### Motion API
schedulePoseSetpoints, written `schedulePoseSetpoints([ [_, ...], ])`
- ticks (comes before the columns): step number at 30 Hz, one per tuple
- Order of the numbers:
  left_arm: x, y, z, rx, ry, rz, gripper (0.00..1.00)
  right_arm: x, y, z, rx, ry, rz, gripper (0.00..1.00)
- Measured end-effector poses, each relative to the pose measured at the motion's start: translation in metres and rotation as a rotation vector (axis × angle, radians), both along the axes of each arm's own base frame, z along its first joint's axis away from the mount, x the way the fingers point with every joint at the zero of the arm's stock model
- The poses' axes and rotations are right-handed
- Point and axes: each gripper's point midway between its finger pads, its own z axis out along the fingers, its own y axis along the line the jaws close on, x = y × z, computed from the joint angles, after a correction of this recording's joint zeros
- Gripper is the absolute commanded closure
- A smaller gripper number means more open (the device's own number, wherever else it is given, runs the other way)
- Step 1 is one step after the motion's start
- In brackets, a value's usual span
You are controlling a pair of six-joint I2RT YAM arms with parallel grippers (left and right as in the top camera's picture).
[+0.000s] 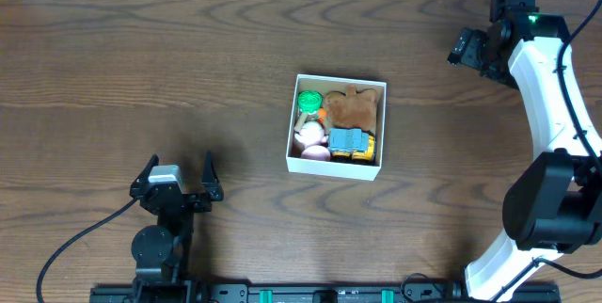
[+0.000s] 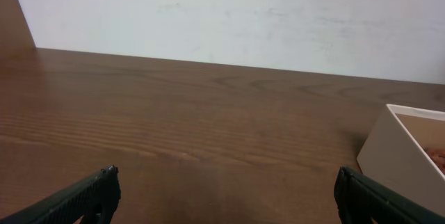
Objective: Pack container
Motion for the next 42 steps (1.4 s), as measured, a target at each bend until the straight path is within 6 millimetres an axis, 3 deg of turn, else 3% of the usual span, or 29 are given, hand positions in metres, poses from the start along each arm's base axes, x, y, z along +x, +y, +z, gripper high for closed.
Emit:
schedulePoseSetpoints([
  [35,0.000,0.000,0.000,0.000,0.000,0.000,0.02,-0.005,0.000,-0.002,0.001,0.021,0.000,0.01],
  [39,0.000,0.000,0.000,0.000,0.000,0.000,0.02,0.010,0.000,0.004,-0.003,-0.045,0.006,0.01],
  [42,0.000,0.000,0.000,0.000,0.000,0.001,0.02,0.033,0.004,0.021,-0.029,-0.154,0.058,0.01],
])
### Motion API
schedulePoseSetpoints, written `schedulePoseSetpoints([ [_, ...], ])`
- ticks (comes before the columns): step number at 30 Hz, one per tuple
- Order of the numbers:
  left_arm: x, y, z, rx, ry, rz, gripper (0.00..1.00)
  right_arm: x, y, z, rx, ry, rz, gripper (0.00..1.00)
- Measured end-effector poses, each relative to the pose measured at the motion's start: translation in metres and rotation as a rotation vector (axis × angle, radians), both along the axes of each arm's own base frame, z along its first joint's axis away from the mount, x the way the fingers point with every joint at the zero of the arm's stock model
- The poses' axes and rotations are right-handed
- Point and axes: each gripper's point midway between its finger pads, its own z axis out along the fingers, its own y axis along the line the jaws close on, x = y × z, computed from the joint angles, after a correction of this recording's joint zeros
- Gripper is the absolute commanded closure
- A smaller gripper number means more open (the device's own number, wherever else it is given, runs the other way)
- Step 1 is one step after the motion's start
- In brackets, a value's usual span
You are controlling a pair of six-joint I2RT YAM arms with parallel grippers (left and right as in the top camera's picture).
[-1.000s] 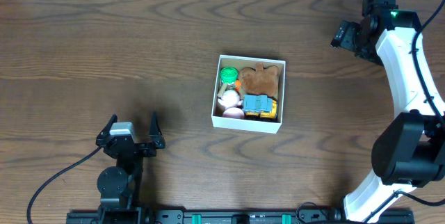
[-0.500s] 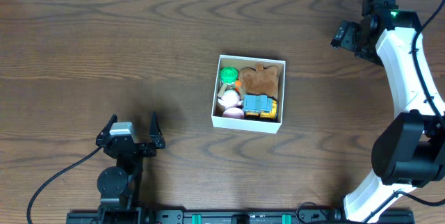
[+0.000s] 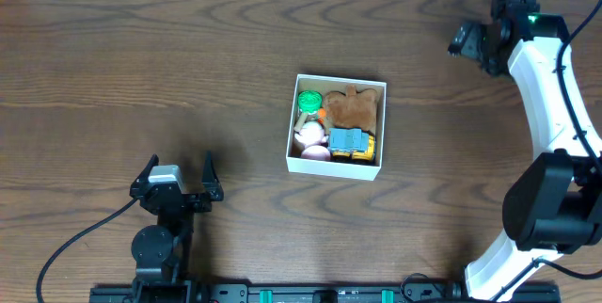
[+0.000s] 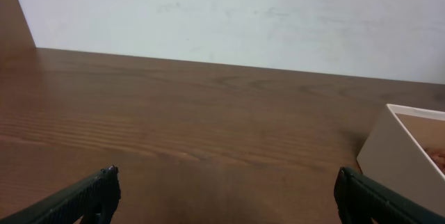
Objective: Pack container
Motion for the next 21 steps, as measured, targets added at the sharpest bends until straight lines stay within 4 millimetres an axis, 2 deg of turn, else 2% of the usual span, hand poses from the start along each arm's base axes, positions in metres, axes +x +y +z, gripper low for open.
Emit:
schedulePoseSetpoints([
  [3,0.000,0.000,0.000,0.000,0.000,0.000,0.02,0.015,0.015,0.036,-0.055,-0.118,0.106,0.01],
  [6,0.000,0.000,0.000,0.000,0.001,0.000,0.02,0.008,0.045,0.086,-0.097,-0.226,0.217,0.01],
  [8,0.000,0.000,0.000,0.000,0.001,0.000,0.02,-0.005,0.068,0.127,-0.112,-0.314,0.282,0.01],
  [9,0.000,0.000,0.000,0.000,0.001,0.000,0.02,-0.019,0.079,0.155,-0.119,-0.373,0.317,0.01],
  [10,0.000,0.000,0.000,0.000,0.001,0.000,0.02,-0.025,0.086,0.164,-0.118,-0.392,0.336,0.01],
  [11,0.000,0.000,0.000,0.000,0.000,0.000,0.02,-0.038,0.092,0.182,-0.119,-0.428,0.355,0.01],
  [14,0.000,0.000,0.000,0.000,0.001,0.000,0.02,-0.078,0.092,0.226,-0.129,-0.515,0.372,0.01],
  [18,0.000,0.000,0.000,0.000,0.001,0.000,0.02,-0.121,0.083,0.260,-0.139,-0.608,0.362,0.01],
  [21,0.000,0.000,0.000,0.000,0.002,0.000,0.02,-0.153,0.078,0.259,-0.141,-0.637,0.359,0.01],
])
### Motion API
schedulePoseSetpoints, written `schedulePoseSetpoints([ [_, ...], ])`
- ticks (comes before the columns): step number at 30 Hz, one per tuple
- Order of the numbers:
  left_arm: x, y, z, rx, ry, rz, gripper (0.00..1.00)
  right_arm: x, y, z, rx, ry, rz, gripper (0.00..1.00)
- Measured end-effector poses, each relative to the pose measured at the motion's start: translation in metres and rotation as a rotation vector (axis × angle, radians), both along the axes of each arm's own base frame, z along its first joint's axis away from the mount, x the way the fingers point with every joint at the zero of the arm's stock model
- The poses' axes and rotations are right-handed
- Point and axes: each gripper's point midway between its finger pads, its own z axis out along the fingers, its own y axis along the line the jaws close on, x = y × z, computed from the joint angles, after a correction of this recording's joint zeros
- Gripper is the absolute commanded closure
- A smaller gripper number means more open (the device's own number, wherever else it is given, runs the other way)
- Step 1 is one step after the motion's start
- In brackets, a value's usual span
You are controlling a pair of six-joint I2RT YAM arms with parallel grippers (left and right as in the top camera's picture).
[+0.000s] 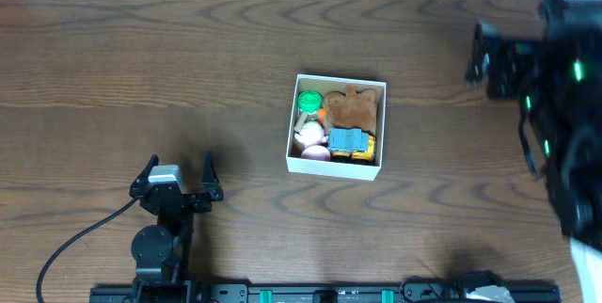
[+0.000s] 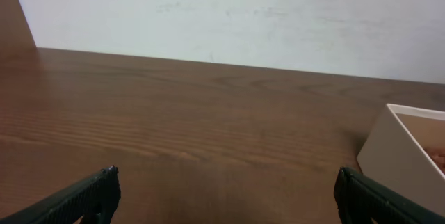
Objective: Pack container
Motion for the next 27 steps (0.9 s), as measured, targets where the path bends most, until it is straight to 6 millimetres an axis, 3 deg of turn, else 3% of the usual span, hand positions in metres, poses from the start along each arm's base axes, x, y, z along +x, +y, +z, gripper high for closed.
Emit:
schedulePoseSetpoints([
  [4,0.000,0.000,0.000,0.000,0.000,0.000,0.02,-0.030,-0.005,-0.023,0.006,-0.044,0.000,0.01],
  [11,0.000,0.000,0.000,0.000,0.001,0.000,0.02,-0.061,-0.017,-0.075,0.019,-0.142,-0.024,0.01],
  [19,0.000,0.000,0.000,0.001,0.000,0.001,0.02,-0.068,-0.020,-0.144,0.038,-0.228,-0.018,0.01],
  [27,0.000,0.001,0.000,0.000,0.000,0.003,0.02,-0.074,-0.015,-0.177,0.054,-0.330,0.016,0.01],
])
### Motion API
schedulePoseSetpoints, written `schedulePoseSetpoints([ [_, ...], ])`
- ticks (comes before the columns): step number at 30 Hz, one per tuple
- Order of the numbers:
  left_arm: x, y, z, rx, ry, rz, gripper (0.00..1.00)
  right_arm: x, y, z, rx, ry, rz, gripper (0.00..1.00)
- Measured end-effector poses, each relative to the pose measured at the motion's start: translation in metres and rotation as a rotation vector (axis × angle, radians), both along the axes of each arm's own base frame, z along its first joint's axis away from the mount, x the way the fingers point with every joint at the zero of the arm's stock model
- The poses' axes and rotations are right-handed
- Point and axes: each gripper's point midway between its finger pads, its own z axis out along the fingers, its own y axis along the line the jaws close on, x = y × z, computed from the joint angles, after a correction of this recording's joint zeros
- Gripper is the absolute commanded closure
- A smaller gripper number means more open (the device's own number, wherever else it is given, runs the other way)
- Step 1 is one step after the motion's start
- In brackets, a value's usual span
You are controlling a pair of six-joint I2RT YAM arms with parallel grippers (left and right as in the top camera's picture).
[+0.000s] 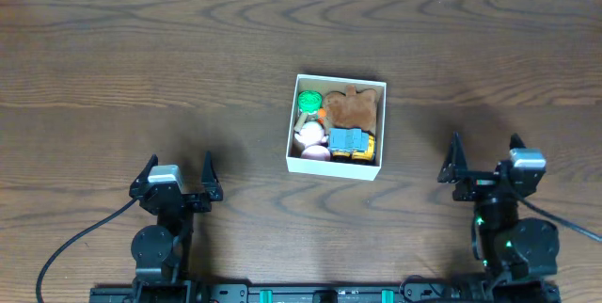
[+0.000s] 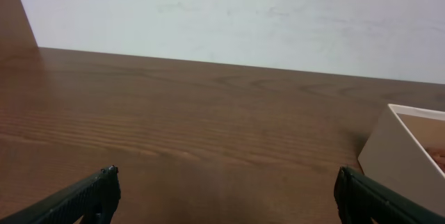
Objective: Pack container
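Note:
The white container (image 1: 293, 143) stands mid-table, filled with a green round piece (image 1: 308, 101), a brown plush (image 1: 353, 107), a blue and yellow toy truck (image 1: 352, 142) and pink pieces (image 1: 310, 137). My left gripper (image 1: 179, 160) rests at the near left, open and holding nothing, well apart from the box. My right gripper (image 1: 484, 143) sits at the near right, open and holding nothing too. In the left wrist view the left gripper (image 2: 226, 182) shows its fingers (image 2: 94, 195) wide apart over bare wood, with the container's corner (image 2: 396, 154) at the right.
The dark wooden table (image 1: 141, 58) spreads around the box. A pale wall (image 2: 243, 15) stands behind the table's far edge. Black cables (image 1: 75, 242) trail from both arm bases at the near edge.
My right arm, a blurred shape raised over the right side of the table, now sits folded low at the near right with its gripper open. The left arm and box are unchanged.
My right arm reached over the far right corner of the table at the first two moments, slightly shifted between them. Then it showed blurred, close under the camera. Now it rests at the near right. The box's contents and the left gripper stayed the same throughout.

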Motion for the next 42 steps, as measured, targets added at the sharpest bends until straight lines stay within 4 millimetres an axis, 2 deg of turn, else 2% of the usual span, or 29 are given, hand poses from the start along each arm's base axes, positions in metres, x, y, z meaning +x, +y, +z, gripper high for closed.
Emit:
schedulePoseSetpoints([
  [8,0.000,0.000,0.000,0.000,0.000,0.000,0.02,-0.006,0.002,-0.024,0.004,-0.032,0.015,0.01],
  [16,0.000,0.000,0.000,0.000,0.000,0.000,0.02,-0.006,0.001,-0.038,0.008,-0.076,0.019,0.01],
  [26,0.000,0.000,0.000,0.000,0.000,0.000,0.02,-0.004,0.005,-0.058,0.041,-0.027,0.038,0.01],
  [34,0.000,0.000,0.000,0.000,0.000,0.000,0.02,-0.003,0.005,-0.084,0.044,0.047,0.040,0.01],
  [42,0.000,0.000,0.000,0.000,0.000,0.000,0.02,-0.003,0.005,-0.085,0.044,0.047,0.040,0.01],
])
